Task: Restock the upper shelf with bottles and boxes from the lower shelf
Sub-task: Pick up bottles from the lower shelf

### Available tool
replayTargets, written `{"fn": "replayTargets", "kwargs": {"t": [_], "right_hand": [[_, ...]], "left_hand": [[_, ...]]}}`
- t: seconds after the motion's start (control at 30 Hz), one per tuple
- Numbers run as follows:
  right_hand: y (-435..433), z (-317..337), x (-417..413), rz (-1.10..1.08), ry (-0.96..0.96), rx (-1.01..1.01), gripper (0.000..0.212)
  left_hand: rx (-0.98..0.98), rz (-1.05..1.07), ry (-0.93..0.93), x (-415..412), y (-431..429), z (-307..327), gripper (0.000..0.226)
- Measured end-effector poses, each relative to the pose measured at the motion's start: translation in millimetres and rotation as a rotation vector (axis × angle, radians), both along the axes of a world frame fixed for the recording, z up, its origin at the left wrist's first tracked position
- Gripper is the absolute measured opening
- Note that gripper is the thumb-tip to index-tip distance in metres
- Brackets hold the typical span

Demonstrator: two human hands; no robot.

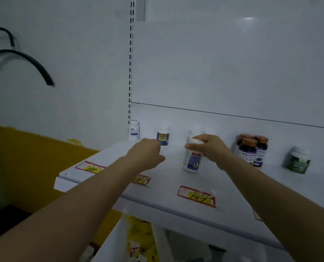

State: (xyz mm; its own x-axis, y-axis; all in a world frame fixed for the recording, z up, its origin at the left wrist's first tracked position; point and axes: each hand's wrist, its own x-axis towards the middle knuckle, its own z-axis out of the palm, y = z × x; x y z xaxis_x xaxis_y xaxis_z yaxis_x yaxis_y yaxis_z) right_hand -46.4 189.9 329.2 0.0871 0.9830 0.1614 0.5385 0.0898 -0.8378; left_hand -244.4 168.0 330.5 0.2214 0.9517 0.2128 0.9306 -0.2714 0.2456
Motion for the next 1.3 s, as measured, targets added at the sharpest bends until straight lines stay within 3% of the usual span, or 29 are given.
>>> {"fn": "replayTargets", "kwargs": {"t": [0.23,0.57,1.3], "right_hand": [[42,-2,-19,-0.298,-0.187,0.066,0.048],[81,-13,-20,-0.571,-0.243,0.113,0.058],[90,-15,-15,-0.595,-0.308,0.009,0.073]], "left_hand": [[-0.005,-0.213,0.012,-19,70,-2,0.034],[-0.019,-0.343,0.015,-11,123,-16,0.036],[-0.037,-0.349,0.063,6,122,-16,0.037]]}}
